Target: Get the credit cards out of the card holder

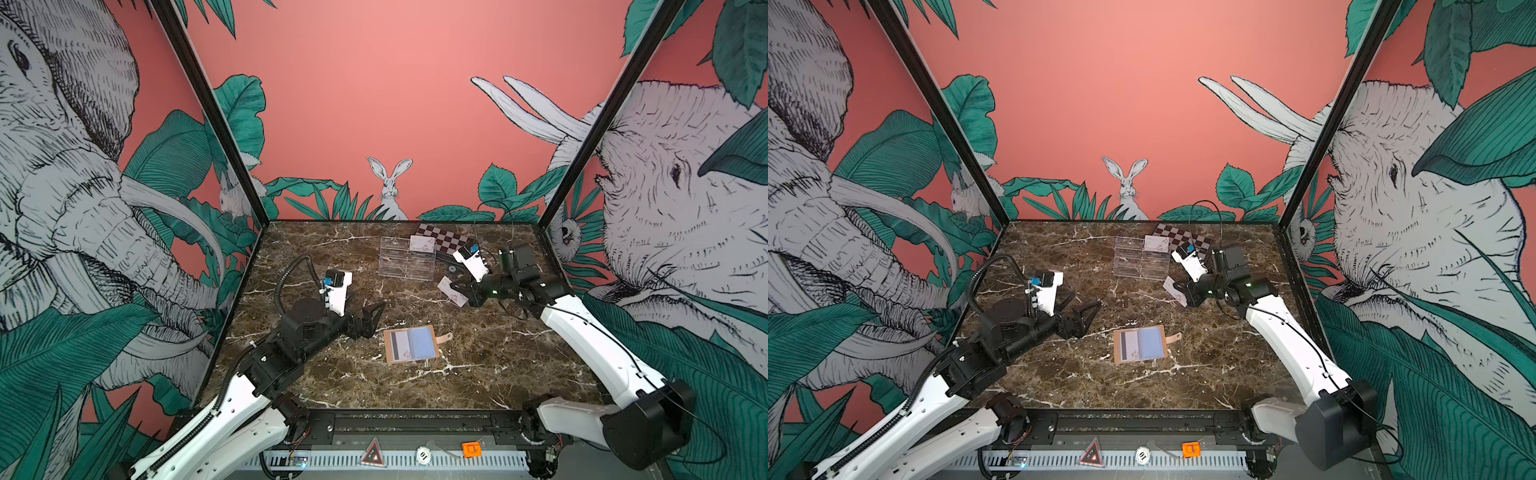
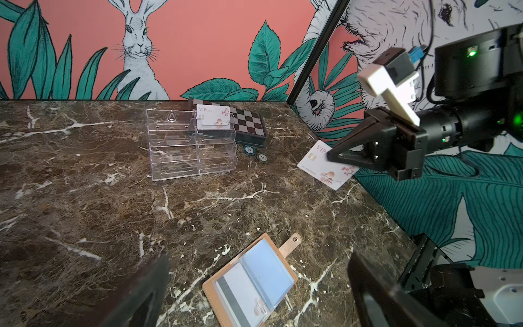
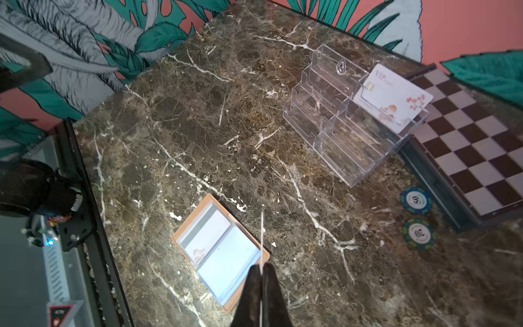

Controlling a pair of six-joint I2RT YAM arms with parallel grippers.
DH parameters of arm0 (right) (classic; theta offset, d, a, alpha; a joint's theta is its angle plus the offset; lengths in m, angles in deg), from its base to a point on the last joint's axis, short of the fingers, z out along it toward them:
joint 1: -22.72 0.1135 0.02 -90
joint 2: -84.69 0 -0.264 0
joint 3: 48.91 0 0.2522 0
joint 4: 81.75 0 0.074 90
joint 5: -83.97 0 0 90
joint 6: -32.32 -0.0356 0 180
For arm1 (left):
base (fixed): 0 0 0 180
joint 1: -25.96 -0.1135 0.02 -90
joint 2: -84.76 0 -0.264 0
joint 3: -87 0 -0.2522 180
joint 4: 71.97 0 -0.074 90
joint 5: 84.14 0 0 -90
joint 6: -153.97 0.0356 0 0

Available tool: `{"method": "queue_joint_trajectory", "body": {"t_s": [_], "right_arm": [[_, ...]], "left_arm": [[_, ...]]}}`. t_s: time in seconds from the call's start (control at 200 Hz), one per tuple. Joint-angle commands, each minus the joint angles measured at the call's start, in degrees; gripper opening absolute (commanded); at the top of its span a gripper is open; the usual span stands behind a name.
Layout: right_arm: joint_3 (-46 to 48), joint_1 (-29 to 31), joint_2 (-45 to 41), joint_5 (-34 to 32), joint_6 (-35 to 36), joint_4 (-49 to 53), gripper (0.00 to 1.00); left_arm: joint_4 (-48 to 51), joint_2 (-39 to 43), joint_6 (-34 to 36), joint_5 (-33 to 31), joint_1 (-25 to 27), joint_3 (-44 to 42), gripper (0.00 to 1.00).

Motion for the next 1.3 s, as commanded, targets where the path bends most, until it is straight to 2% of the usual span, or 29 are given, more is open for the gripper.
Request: {"method": "queue_joint_trajectory", "body": {"t_s": [0.0,0.24,0.88,1.295], "right_arm": [[-2.52,0.34,-0.41,-3.44,11.5,4.8,0.0],[-5.68,0.32,0.86,-5.85,19.54,9.9,0.0],[-5.58,0.36,6.38,-4.59,22.98,7.86,0.0],[-8.11,0.35,11.75,-3.65,27.45,5.9,0.0]], "left_arm": [[-1.2,-0.02,0.07,-0.31,-0.19,-0.41,0.99],[-1.19,0.46,0.33,-0.5,-0.17,-0.06,0.99],[-0.75,1.07,-0.75,-1.79,-0.16,-0.91,0.99],[-1.58,-1.6,-0.76,-1.49,-0.22,-1.07,0.99]]}}
